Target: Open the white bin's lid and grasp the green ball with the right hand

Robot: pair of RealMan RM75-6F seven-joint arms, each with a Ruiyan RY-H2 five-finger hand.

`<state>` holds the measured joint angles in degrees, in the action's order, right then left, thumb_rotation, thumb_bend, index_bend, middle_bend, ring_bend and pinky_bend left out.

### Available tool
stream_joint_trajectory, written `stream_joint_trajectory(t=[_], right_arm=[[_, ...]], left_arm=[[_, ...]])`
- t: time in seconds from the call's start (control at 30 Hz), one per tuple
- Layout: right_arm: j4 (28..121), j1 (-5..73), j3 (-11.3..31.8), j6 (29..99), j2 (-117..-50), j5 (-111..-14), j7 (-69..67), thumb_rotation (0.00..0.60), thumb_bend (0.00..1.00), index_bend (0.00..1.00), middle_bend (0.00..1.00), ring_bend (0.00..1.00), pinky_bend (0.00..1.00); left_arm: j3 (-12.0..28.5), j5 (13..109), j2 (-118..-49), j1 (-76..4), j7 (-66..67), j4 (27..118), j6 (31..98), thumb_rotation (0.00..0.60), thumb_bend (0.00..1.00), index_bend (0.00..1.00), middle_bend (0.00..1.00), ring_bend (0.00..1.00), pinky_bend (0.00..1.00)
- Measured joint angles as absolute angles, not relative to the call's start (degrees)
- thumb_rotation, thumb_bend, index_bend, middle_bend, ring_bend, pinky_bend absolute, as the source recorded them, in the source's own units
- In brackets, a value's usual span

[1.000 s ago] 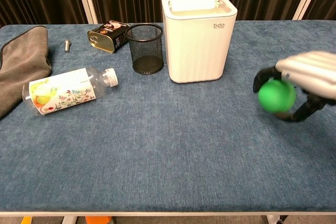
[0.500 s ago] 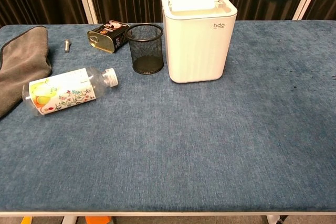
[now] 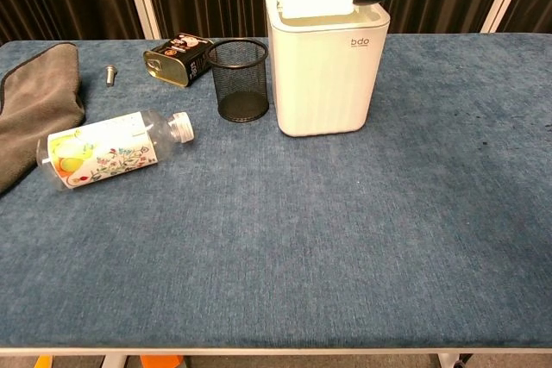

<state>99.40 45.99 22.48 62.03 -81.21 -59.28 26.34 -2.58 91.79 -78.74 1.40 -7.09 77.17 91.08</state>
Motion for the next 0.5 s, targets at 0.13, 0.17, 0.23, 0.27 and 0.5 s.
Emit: stream_joint_trajectory(t=[0.13,0.17,0.23,0.27,0.5], right_arm=[[102.02,42.11,19.38,66.04,-78.93,-65.63,23.61,0.6,0.0,0.0,0.0,0.0,0.0],[102.56,40.78,18.19,67.32,-78.25,-67.5,23.01,0.6,0.0,0.0,0.0,0.0,0.0],[103.5,36.91,14.45,70.94,-76.5,-72.39,21.75,0.6,0.0,0.0,0.0,0.0,0.0],[103.73,34.97,12.47,72.58,-75.72,-74.48,21.3,0.6,0.0,0.0,0.0,0.0,0.0],[100.88,17.59,-2.86,84.62,-71.66,-81.84,17.53,0.6,0.0,0.0,0.0,0.0,0.0]], left_arm=[[-2.63,92.16,-79.05,1.45,-7.31,76.91,91.42,0.6,0.1,0.19,0.1,0.03,0.13],[-2.61,92.21,-79.06,1.43,-7.33,76.95,91.47,0.6,0.1,0.19,0.1,0.03,0.13],[-2.59,92.37,-79.01,1.43,-7.28,77.24,91.66,0.6,0.1,0.19,0.1,0.03,0.13],[-2.59,92.45,-78.98,1.44,-7.2,77.41,91.76,0.6,0.1,0.19,0.1,0.03,0.13],[-2.62,93.17,-78.38,1.3,-5.73,79.02,92.15,0.6,0.1,0.19,0.1,0.03,0.13]])
